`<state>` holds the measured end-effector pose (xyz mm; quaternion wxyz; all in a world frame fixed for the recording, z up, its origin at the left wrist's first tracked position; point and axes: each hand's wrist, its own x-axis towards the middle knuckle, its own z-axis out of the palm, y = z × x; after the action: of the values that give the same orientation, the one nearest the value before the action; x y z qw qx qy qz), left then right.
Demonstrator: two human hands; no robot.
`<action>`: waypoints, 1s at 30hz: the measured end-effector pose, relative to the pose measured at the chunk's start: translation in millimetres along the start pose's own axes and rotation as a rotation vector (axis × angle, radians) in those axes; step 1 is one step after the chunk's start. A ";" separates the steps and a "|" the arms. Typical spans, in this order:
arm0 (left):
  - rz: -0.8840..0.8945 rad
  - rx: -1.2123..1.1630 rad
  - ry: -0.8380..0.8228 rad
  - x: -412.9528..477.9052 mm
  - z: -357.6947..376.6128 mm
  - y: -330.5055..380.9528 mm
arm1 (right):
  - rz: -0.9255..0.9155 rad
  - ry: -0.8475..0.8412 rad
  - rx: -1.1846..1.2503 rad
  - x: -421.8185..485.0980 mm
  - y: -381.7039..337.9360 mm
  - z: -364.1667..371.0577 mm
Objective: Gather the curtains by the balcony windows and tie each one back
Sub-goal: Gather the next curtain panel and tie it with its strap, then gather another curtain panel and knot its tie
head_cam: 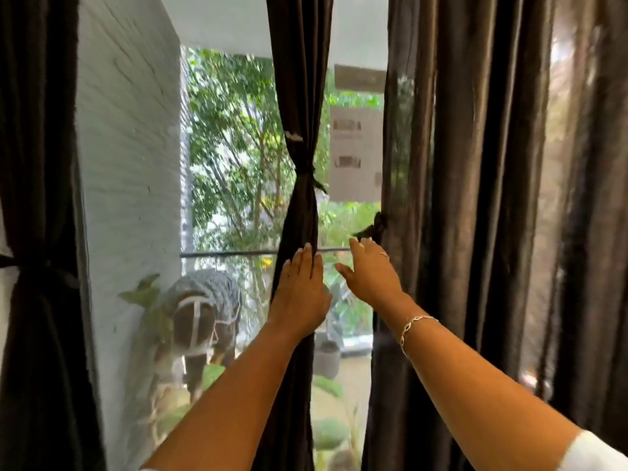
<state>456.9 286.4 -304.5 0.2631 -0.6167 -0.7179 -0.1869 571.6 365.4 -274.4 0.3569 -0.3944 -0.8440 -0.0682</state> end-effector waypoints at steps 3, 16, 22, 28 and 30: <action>-0.010 0.022 -0.075 -33.3 34.7 6.5 | -0.003 -0.115 -0.050 -42.2 7.8 28.9; 0.048 -0.025 -0.375 -125.5 139.9 96.7 | 0.120 -0.472 -0.077 -188.2 97.8 89.0; 0.072 -0.069 -0.345 -101.1 162.4 176.1 | 0.202 -0.534 -0.086 -215.6 191.2 72.8; 0.062 -0.050 -0.329 -70.7 172.3 251.1 | 0.213 -0.511 -0.127 -215.8 279.3 39.7; 0.060 -0.038 -0.310 -62.4 171.6 269.0 | 0.208 -0.485 -0.126 -212.6 298.7 29.4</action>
<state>702.6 384.6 -493.3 0.1430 -0.6641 -0.7276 -0.0955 861.1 448.8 -485.3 0.1241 -0.5052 -0.8540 0.0129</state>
